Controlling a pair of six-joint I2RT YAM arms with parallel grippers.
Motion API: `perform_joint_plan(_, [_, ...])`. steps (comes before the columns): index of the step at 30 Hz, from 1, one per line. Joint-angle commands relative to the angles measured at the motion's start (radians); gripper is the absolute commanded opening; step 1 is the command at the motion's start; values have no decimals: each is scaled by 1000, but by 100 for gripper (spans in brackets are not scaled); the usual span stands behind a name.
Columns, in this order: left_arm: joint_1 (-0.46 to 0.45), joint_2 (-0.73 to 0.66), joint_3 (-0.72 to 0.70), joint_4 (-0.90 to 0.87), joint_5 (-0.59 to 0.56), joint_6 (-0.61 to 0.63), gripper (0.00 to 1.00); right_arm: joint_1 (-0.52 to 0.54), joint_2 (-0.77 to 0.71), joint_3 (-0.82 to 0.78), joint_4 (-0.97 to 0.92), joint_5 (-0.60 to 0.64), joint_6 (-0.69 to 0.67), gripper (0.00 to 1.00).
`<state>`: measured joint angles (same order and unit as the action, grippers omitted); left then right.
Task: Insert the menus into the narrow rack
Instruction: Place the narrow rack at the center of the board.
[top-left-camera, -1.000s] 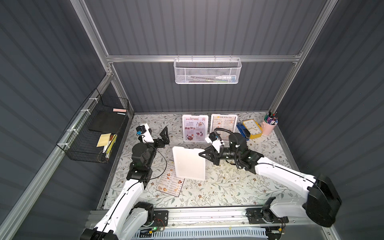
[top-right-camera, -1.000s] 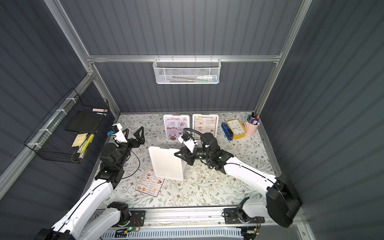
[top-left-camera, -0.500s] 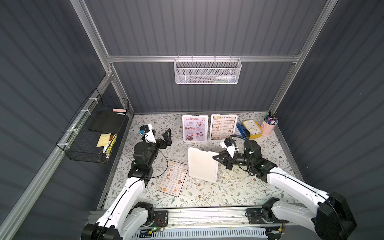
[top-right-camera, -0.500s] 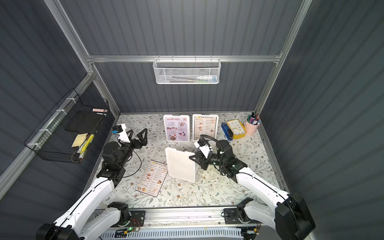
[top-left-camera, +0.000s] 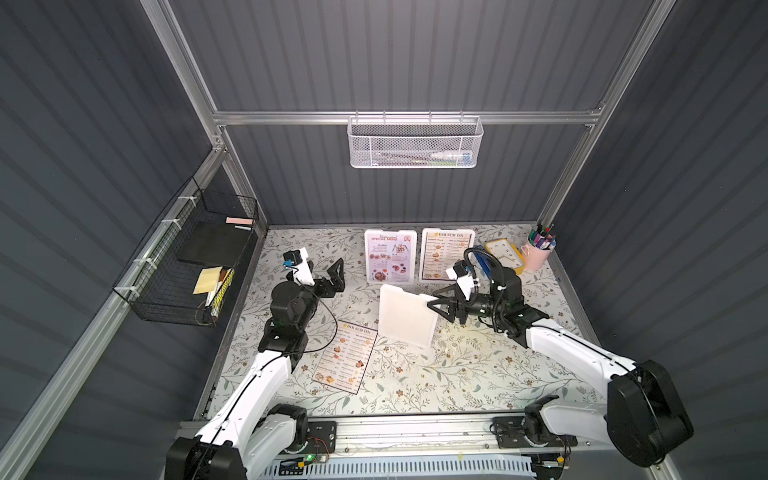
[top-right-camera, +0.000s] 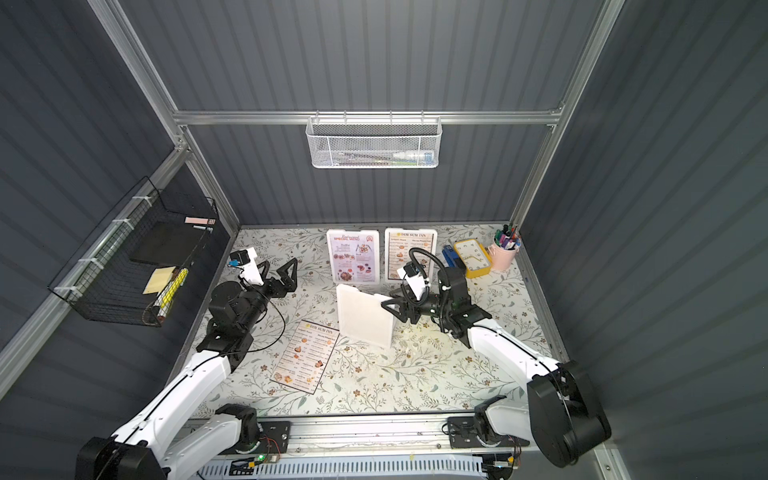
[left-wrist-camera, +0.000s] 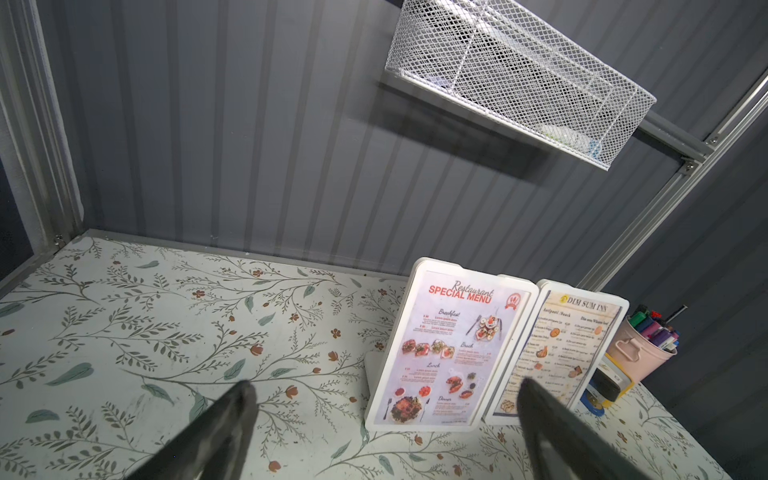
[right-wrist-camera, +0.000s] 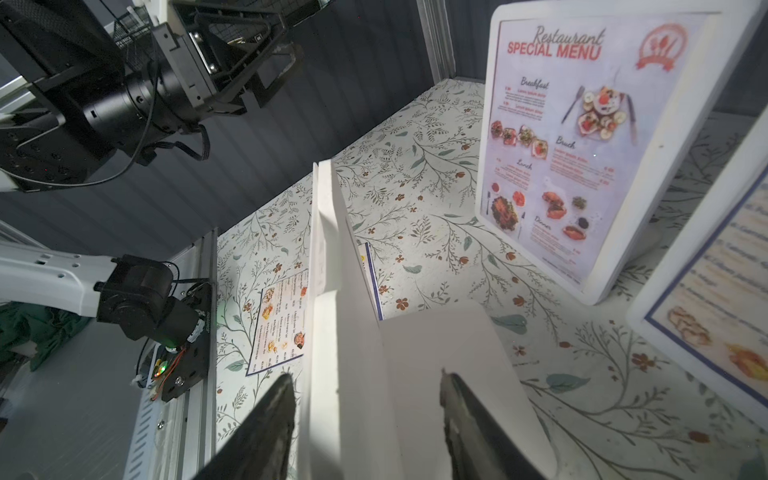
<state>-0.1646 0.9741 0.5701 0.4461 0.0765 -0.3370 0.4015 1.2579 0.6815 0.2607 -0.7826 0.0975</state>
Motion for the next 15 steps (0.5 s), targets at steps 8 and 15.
perform_joint_plan(8, [8,-22,21,-30,-22,-5,99,-9,-115,-49,6,219,41,65])
perform_joint_plan(15, [4,-52,-66,26,150,-21,99,-12,-166,-49,-62,357,88,66])
